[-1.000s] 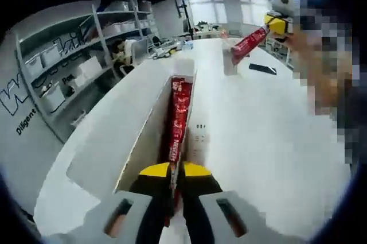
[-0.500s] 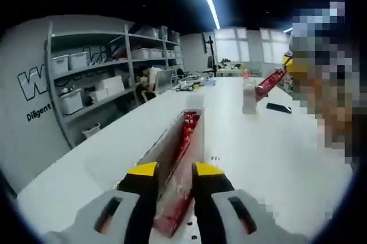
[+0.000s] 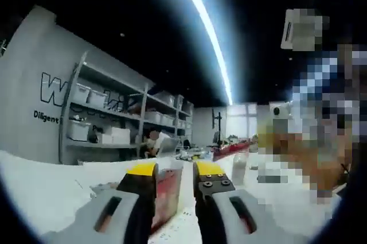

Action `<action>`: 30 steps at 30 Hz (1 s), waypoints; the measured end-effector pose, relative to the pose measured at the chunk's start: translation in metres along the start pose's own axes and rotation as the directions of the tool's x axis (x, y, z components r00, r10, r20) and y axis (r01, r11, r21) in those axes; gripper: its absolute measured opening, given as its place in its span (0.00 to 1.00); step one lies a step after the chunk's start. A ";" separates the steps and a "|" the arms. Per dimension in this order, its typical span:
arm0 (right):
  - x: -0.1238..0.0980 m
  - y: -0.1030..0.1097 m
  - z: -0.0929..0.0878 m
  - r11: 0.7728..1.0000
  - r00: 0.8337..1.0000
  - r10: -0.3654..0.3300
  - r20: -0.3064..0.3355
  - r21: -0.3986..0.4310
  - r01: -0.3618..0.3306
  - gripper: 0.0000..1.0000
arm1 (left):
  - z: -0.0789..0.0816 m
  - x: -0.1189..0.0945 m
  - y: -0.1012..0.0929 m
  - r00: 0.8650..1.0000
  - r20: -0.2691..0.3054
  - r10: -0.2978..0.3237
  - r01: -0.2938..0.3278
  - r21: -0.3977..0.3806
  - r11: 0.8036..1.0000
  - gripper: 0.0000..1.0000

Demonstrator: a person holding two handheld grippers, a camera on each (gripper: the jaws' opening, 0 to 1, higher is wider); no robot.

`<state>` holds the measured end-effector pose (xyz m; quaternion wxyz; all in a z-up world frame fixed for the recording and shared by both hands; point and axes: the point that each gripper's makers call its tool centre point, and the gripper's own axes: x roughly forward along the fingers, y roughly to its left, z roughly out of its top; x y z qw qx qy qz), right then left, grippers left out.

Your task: Tear open the coffee pouch, take out the coffee, and pour the coffee from the pouch into the cup

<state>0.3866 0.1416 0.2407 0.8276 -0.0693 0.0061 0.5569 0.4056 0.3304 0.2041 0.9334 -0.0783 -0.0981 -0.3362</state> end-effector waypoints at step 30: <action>0.016 0.052 0.020 0.971 0.995 0.023 -0.099 -0.234 -0.046 0.01 | 0.015 -0.021 -0.059 0.940 -0.281 0.194 -0.033 0.493 0.869 0.33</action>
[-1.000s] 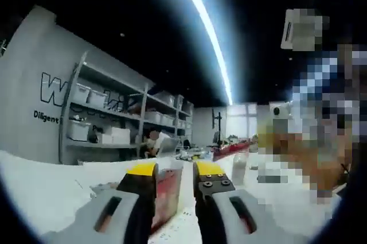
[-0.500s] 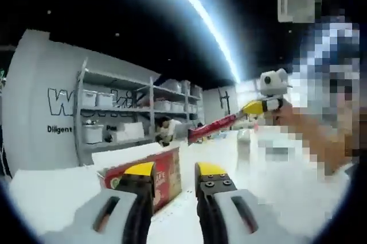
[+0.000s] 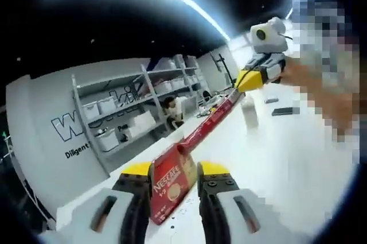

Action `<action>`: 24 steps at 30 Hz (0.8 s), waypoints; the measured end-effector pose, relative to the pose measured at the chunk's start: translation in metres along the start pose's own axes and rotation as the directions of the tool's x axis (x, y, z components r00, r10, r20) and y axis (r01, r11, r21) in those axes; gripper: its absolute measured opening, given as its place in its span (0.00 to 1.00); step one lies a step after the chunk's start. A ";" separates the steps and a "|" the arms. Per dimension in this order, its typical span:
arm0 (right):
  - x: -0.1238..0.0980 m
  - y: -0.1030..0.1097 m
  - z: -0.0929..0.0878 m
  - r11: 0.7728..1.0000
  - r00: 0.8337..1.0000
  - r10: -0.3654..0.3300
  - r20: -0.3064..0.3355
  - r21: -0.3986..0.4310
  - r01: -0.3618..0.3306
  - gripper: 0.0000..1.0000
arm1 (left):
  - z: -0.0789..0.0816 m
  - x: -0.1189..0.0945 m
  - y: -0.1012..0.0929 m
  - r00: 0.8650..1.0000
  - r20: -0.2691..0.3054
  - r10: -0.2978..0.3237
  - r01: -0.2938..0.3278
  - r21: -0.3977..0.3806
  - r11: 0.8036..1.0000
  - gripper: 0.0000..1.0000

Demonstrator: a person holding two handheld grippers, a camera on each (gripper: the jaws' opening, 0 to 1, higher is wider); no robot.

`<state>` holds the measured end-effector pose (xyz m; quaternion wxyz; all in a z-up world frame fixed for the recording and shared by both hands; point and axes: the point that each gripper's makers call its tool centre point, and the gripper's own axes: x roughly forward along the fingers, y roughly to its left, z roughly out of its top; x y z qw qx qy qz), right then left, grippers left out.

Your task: Tear open the coffee pouch, take out the coffee, and pour the coffee from the pouch into the cup

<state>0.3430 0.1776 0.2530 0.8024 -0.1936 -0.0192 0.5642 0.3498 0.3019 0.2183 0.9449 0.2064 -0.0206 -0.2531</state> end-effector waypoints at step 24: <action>0.022 0.028 -0.009 0.994 0.996 0.020 -0.087 -0.104 -0.029 0.01 | -0.018 0.000 -0.026 0.987 -0.131 -0.095 0.117 0.176 0.977 0.42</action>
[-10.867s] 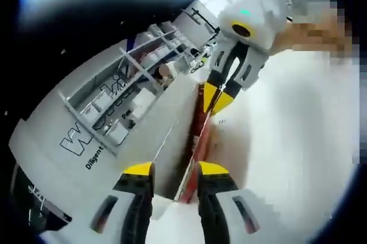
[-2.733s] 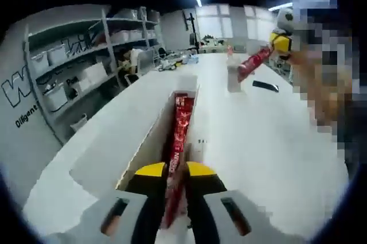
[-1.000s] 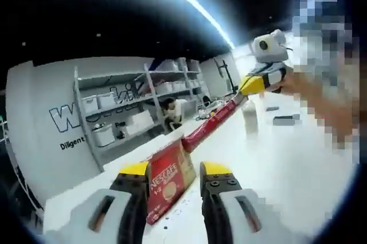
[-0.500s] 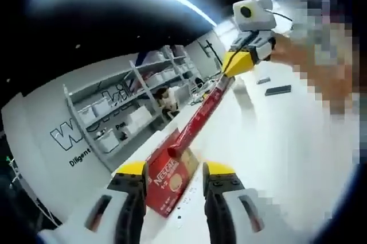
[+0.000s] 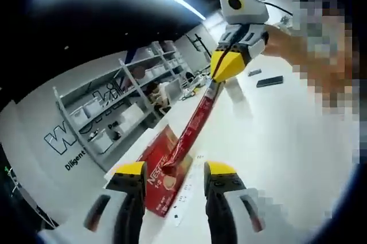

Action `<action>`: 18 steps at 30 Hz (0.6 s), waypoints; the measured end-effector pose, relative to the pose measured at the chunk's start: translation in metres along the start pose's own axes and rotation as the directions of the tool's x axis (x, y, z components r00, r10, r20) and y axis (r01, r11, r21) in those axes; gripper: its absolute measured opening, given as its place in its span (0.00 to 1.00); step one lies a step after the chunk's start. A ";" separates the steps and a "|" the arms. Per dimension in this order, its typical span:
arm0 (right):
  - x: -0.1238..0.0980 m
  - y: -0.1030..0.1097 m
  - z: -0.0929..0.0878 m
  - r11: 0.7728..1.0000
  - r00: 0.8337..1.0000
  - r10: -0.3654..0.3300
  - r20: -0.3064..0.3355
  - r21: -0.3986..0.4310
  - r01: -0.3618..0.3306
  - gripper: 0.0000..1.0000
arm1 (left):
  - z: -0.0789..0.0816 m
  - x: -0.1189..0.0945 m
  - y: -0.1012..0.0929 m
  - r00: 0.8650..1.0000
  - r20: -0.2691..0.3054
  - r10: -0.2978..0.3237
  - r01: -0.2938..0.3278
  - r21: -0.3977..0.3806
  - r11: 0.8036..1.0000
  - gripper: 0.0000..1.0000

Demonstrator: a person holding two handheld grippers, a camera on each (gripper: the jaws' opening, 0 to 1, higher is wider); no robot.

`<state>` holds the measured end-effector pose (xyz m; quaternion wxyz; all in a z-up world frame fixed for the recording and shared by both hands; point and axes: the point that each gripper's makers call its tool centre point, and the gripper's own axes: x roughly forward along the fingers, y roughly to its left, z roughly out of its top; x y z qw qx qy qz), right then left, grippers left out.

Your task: Tear open the coffee pouch, take out the coffee, and pour the coffee from the pouch into the cup

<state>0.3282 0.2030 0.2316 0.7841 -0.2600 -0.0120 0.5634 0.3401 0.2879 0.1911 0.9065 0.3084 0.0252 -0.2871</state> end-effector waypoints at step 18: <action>0.009 0.010 -0.002 0.983 0.999 -0.008 -0.035 -0.181 0.002 0.01 | -0.015 0.020 -0.024 0.996 -0.033 -0.084 0.085 0.033 0.996 0.43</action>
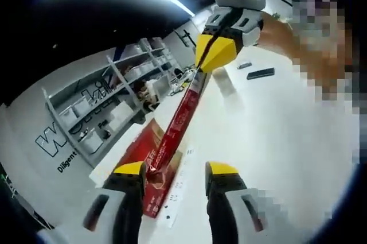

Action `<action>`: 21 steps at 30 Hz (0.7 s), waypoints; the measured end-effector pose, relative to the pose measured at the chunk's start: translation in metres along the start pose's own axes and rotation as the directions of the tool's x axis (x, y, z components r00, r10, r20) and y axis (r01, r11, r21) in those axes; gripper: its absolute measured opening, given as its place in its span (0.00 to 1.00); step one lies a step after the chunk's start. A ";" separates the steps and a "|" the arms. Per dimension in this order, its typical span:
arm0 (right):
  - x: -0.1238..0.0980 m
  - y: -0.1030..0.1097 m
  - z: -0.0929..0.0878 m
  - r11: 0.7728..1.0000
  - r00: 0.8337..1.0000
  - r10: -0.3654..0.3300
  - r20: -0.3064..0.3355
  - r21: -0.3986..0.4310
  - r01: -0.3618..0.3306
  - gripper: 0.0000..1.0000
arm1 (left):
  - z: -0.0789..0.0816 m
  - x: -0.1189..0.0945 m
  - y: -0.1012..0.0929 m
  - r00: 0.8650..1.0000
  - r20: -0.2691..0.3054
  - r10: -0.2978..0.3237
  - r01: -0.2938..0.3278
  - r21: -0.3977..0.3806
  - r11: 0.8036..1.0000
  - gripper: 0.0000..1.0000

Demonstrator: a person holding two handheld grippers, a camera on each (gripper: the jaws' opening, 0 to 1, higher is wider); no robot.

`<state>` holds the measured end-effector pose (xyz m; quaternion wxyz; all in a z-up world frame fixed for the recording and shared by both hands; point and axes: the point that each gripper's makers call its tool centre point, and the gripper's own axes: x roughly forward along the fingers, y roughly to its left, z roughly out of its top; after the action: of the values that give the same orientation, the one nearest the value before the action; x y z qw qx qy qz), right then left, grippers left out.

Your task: Tear open the coffee pouch, take out the coffee, and pour the coffee from the pouch into the cup

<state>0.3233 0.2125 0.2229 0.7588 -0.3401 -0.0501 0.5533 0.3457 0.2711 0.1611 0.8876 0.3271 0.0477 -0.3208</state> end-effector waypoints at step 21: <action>0.014 0.033 -0.014 0.967 0.987 0.086 -0.138 -0.228 -0.116 0.01 | -0.018 0.011 -0.026 0.988 -0.122 -0.093 0.104 0.092 0.990 0.22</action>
<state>0.3084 0.2236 0.1886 0.6854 -0.4642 -0.0496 0.5588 0.3411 0.2610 0.1299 0.8492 0.3858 0.1000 -0.3465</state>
